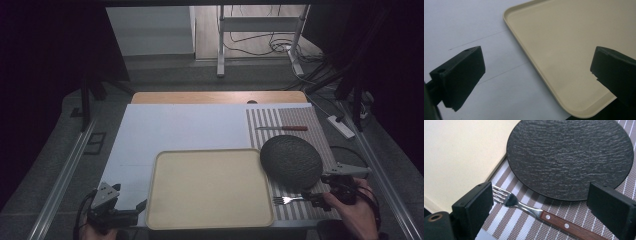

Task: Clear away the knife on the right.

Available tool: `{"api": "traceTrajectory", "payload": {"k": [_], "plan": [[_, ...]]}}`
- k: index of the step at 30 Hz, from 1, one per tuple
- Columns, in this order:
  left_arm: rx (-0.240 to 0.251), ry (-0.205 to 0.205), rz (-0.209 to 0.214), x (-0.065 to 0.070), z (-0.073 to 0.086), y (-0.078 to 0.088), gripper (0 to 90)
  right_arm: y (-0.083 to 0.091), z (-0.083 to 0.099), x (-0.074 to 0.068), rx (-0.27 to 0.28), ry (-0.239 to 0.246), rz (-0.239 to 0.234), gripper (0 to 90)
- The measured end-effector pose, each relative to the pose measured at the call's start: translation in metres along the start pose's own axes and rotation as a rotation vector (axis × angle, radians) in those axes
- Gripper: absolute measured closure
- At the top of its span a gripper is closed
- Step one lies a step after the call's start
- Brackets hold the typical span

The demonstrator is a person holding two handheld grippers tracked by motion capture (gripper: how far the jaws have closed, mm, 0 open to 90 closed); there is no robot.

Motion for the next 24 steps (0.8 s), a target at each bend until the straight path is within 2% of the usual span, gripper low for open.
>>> {"api": "traceTrajectory", "payload": {"k": [5, 12, 24], "plan": [[-0.001, -0.003, -0.001, 0.000, 0.000, 0.000, 0.0, -0.004, -0.006, 0.000, -0.003, -0.016, -0.021, 6.7], [-0.004, -0.009, 0.001, 0.001, 0.000, -0.001, 0.0, -0.006, -0.019, 0.007, -0.001, -0.017, -0.007, 6.7], [-0.009, -0.017, 0.002, 0.002, 0.000, -0.001, 0.0, -0.016, -0.041, 0.019, 0.000, -0.023, -0.012, 6.8]]}}
Point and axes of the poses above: each handheld gripper's, and its own axes: y roughly backward along the jaws, z roughly out of its underside, x roughly to its right, the point moved 8 cm from there along -y, roughly forward along the jaws, and after that the axes turned 9 degrees about -x, right-handed, at the moved point
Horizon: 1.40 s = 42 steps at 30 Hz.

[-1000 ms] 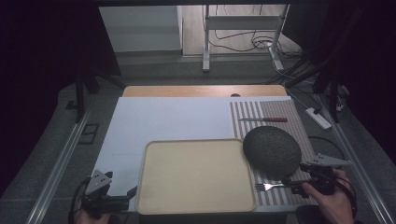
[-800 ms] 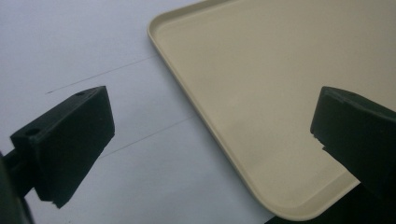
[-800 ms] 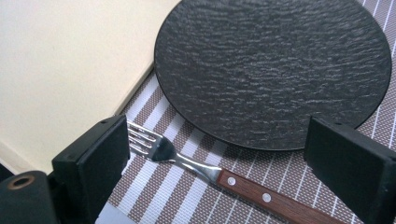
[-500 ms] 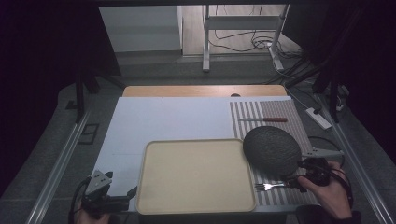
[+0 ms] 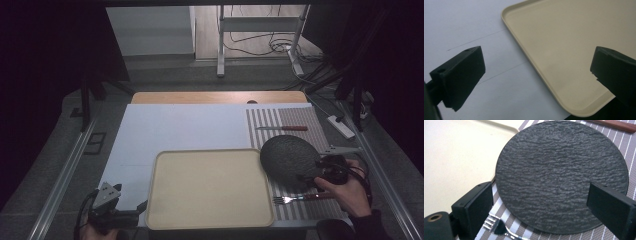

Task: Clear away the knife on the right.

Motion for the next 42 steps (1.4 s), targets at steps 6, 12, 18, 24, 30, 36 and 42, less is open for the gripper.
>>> {"api": "traceTrajectory", "payload": {"k": [6, 12, 18, 24, 30, 36, 42], "plan": [[0.000, 0.000, 0.000, 0.000, 0.000, 0.000, 0.0, -0.008, -0.010, 0.012, -0.009, -0.015, 0.006, 6.8], [-0.001, 0.002, 0.000, 0.000, 0.000, 0.000, 0.0, -0.016, -0.018, 0.025, -0.011, -0.009, 0.028, 6.8], [-0.002, 0.002, 0.000, 0.000, 0.000, 0.000, 0.0, -0.023, -0.028, 0.030, -0.013, -0.013, 0.033, 6.8], [-0.001, 0.000, 0.002, 0.000, 0.000, 0.000, 0.0, -0.029, -0.040, 0.035, -0.009, -0.009, 0.040, 6.9], [0.000, 0.001, 0.004, 0.000, 0.000, 0.000, 0.0, -0.035, -0.051, 0.041, -0.009, -0.016, 0.040, 7.0], [0.000, 0.000, 0.004, 0.000, 0.000, 0.000, 0.0, -0.041, -0.058, 0.048, -0.005, -0.033, 0.044, 7.4], [0.000, 0.001, 0.007, 0.000, 0.000, 0.000, 0.0, -0.045, -0.064, 0.056, -0.002, -0.050, 0.051, 7.7]]}}
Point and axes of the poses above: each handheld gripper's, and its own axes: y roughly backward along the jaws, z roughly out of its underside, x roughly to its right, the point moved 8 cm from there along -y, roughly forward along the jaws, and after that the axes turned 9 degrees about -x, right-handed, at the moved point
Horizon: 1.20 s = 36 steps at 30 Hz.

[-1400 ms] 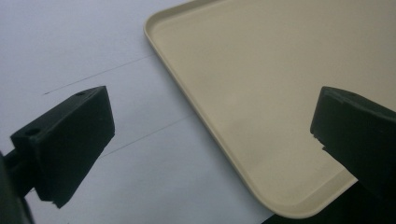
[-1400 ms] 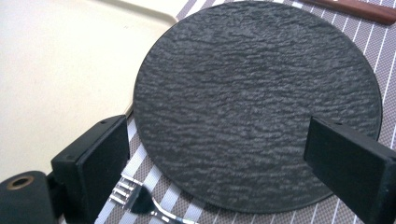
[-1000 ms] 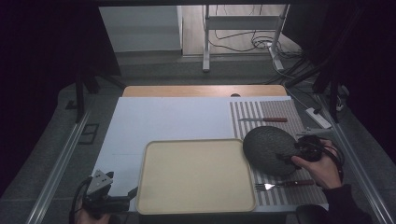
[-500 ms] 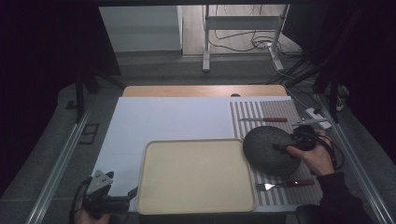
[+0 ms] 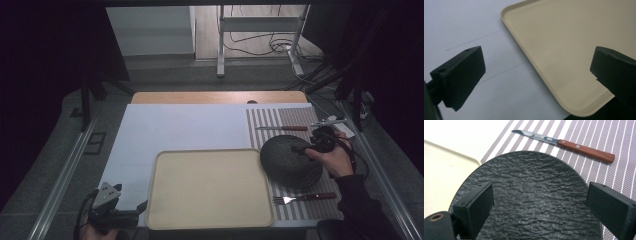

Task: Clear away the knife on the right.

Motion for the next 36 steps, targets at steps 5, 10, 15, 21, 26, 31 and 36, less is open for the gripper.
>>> {"api": "traceTrajectory", "payload": {"k": [5, 10, 15, 21, 26, 31, 36], "plan": [[-0.002, -0.001, 0.003, 0.000, 0.000, 0.000, 0.0, -0.005, -0.006, 0.006, -0.002, -0.012, 0.004, 7.7], [-0.001, -0.001, 0.004, 0.000, 0.000, 0.000, 0.0, -0.010, -0.011, 0.010, -0.007, -0.019, 0.008, 7.4], [-0.002, -0.002, 0.005, 0.000, 0.000, 0.000, 0.0, -0.015, -0.018, 0.014, -0.011, -0.024, 0.013, 7.4], [-0.001, -0.001, 0.007, 0.000, 0.000, 0.000, 0.0, -0.022, -0.026, 0.019, -0.025, -0.021, 0.025, 7.5], [-0.001, -0.002, 0.007, 0.000, 0.000, 0.000, 0.0, -0.028, -0.033, 0.023, -0.026, -0.025, 0.026, 7.6], [-0.001, -0.003, 0.008, 0.000, 0.000, 0.000, 0.0, -0.034, -0.039, 0.026, -0.030, -0.029, 0.028, 8.0], [0.000, -0.005, 0.011, 0.000, 0.000, 0.000, 0.0, -0.043, -0.046, 0.028, -0.040, -0.033, 0.032, 8.1]]}}
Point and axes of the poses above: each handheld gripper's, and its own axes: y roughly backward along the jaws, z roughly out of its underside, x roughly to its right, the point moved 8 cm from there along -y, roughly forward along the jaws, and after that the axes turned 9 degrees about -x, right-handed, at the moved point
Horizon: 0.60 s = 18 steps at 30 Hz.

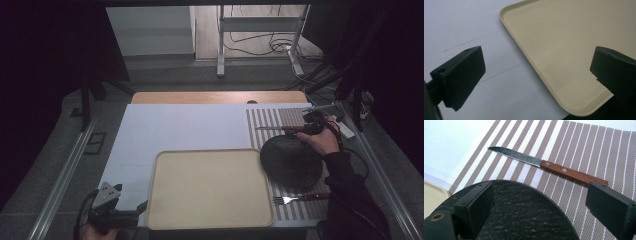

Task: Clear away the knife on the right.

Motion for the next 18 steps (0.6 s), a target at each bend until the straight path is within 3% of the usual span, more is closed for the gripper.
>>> {"api": "traceTrajectory", "payload": {"k": [18], "plan": [[-0.003, -0.004, 0.001, 0.000, 0.000, 0.000, 0.0, -0.026, -0.022, 0.014, -0.027, -0.025, 0.031, 10.0]]}}
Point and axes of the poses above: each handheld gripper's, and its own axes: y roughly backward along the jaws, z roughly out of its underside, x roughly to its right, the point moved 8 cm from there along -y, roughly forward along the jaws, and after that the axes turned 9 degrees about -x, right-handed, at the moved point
